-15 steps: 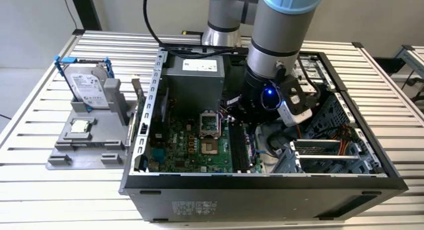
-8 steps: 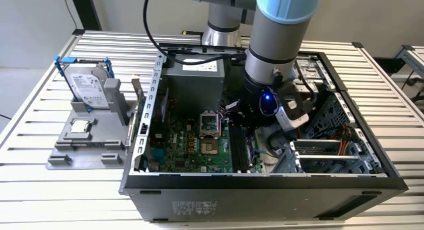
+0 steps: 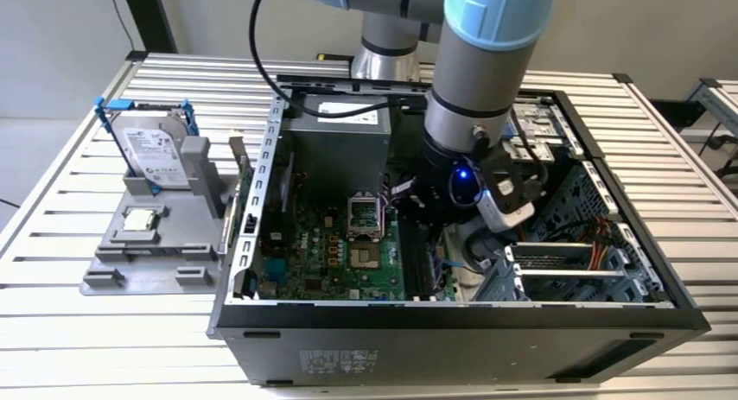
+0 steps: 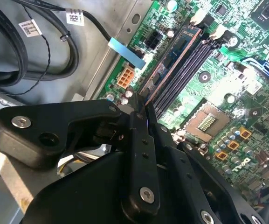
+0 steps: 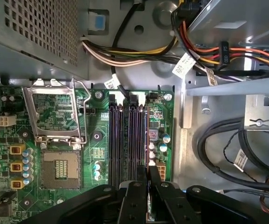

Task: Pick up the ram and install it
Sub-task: 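Insert the ram into the slot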

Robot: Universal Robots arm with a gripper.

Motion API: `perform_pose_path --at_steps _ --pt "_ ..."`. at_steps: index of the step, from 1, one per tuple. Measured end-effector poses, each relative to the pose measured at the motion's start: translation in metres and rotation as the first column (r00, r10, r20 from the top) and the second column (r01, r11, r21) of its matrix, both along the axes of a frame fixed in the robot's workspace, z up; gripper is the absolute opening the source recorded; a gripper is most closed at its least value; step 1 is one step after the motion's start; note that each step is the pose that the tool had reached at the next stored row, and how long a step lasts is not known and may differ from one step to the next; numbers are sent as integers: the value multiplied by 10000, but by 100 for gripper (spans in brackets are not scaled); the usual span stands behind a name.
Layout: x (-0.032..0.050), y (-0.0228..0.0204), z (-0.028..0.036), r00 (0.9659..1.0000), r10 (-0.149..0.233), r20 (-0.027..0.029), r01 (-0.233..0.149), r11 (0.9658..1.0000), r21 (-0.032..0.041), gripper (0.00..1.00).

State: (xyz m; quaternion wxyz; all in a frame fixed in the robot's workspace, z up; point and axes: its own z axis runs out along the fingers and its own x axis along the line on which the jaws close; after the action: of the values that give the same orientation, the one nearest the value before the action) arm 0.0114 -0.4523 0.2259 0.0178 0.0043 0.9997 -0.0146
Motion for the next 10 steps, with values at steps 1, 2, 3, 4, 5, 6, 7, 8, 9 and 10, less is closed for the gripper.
perform_pose_path --at_steps 1,2,3,4,5,6,7,8,9,10 --pt "-2 -1 -3 10000 0 0 0 10000 1 0" --pt "-5 0 -8 10000 0 0 0 10000 3 0" --pt "-9 -2 -9 10000 2 0 -2 10000 2 0" --pt "-10 -6 -11 10000 11 -1 -11 10000 1 0" --pt "-12 -8 -14 10000 18 -2 -18 10000 2 0" --pt "-12 -10 -18 10000 24 -3 -24 10000 2 0" --pt "-13 -11 -22 10000 29 -5 -29 10000 3 0" --pt "-14 -11 -30 10000 34 -7 -34 10000 4 0" --pt "-16 -12 -37 10000 37 -9 -37 10000 3 0" --pt "-16 -12 -43 10000 40 -12 -40 10000 2 0"
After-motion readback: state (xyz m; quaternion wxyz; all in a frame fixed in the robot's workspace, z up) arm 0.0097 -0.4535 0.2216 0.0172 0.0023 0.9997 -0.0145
